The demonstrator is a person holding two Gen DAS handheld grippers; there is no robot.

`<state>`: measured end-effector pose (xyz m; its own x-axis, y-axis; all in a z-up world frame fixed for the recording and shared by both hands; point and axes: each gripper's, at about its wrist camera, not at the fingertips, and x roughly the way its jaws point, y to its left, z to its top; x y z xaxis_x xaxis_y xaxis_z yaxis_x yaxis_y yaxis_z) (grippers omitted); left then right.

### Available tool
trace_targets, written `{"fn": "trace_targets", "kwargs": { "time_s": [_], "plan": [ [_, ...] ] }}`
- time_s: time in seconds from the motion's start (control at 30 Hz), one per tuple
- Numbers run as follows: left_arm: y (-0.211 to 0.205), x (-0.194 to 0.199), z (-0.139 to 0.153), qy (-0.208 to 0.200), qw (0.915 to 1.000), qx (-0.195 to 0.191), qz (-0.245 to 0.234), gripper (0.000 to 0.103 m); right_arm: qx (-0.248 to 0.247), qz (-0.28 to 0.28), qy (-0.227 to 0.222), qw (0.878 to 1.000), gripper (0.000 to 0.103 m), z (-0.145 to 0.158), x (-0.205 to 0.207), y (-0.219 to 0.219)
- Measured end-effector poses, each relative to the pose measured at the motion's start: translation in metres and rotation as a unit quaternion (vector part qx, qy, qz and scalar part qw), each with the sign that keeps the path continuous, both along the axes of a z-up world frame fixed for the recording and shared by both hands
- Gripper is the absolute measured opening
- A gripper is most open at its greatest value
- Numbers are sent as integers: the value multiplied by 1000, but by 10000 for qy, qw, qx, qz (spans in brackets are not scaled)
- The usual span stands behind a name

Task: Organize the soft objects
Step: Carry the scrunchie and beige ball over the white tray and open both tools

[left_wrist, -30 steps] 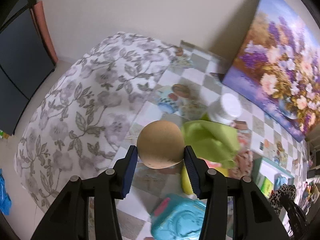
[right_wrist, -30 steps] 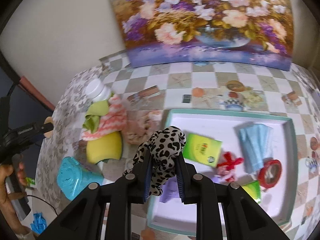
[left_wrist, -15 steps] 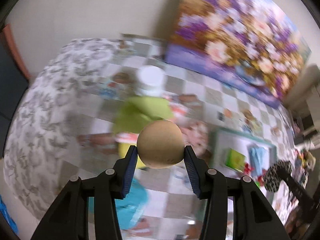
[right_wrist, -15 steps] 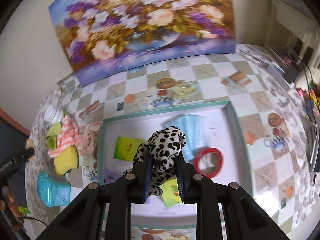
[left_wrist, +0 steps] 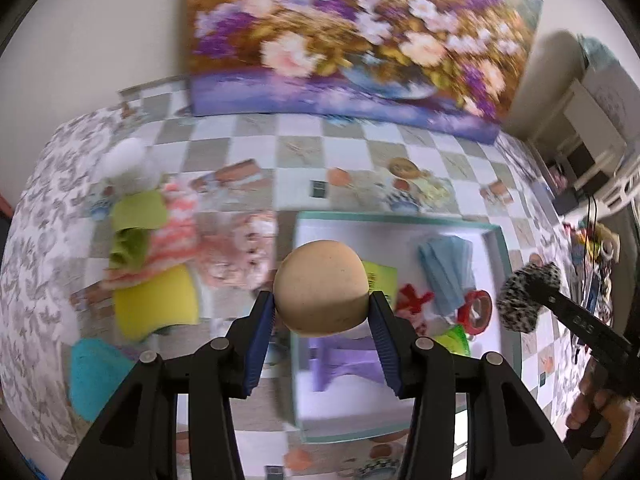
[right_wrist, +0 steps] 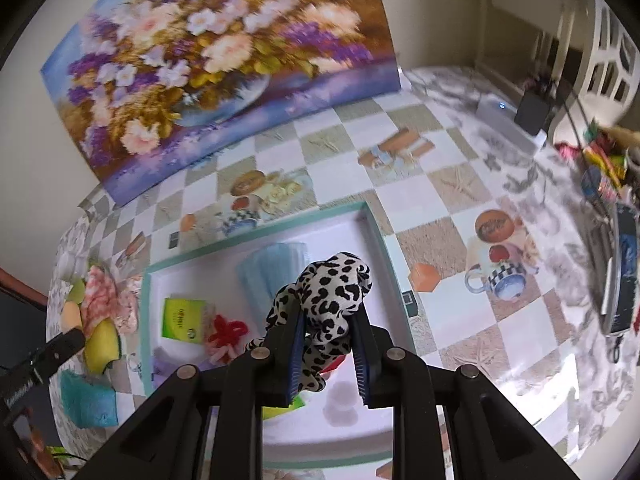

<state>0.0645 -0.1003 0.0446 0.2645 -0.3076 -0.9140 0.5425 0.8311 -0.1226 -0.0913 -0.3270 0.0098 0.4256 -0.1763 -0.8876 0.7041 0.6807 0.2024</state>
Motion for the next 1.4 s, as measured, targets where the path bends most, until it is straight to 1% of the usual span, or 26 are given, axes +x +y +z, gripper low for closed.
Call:
{"fn": "trace_targets", "kwargs": {
  "time_s": [0.1, 0.27, 0.5, 0.63, 0.7, 0.77, 0.8, 0.83, 0.9, 0.97, 1.03, 1.1, 1.2, 1.27, 1.3, 1.37, 1.4],
  "plan": [
    [-22, -5, -11, 109, 9998, 72, -152, 50, 79, -53, -9, 10000, 23, -10, 4, -9],
    [-57, -9, -31, 282, 9987, 219, -356, 50, 79, -51, -81, 9999, 23, -19, 11, -18],
    [-100, -17, -50, 239, 9967, 408, -665, 50, 236, -176, -247, 9993, 23, -31, 14, -34],
    [-117, -17, -63, 318, 9957, 439, -745, 50, 241, -215, -292, 9991, 23, -36, 15, -40],
    [-122, -16, -70, 389, 9955, 419, -754, 50, 224, -249, -282, 9990, 26, -38, 15, -42],
    [-125, -14, -73, 454, 9955, 408, -727, 51, 178, -281, -234, 9992, 26, -37, 15, -43],
    [-125, -14, -74, 476, 9954, 410, -718, 55, 181, -269, -215, 9992, 26, -37, 15, -43],
    [-125, -13, -74, 491, 9955, 412, -700, 64, 179, -262, -205, 9993, 27, -36, 14, -44],
    [-123, -12, -72, 464, 9959, 417, -650, 71, 168, -254, -185, 9994, 34, -34, 15, -43],
    [-121, -11, -68, 428, 9963, 421, -618, 71, 165, -248, -137, 9995, 47, -32, 15, -42],
    [-119, -10, -66, 416, 9964, 408, -612, 71, 117, -236, -26, 9996, 52, -29, 15, -40],
    [-116, -9, -62, 402, 9967, 381, -592, 71, 5, -210, 131, 9997, 54, -25, 16, -37],
    [-113, -7, -57, 318, 9974, 378, -532, 71, -169, -148, 322, 9992, 63, -17, 18, -32],
    [-109, -5, -53, 243, 9980, 378, -448, 71, -289, -78, 387, 9988, 75, -11, 20, -28],
    [-107, -3, -52, 219, 9982, 369, -410, 71, -348, -34, 411, 9985, 78, -9, 21, -26],
    [-102, 0, -48, 160, 9989, 325, -311, 71, -520, 111, 452, 9976, 89, -2, 25, -19],
    [-100, 1, -46, 123, 9991, 300, -277, 71, -596, 162, 470, 9970, 93, 1, 27, -16]
  ]
}}
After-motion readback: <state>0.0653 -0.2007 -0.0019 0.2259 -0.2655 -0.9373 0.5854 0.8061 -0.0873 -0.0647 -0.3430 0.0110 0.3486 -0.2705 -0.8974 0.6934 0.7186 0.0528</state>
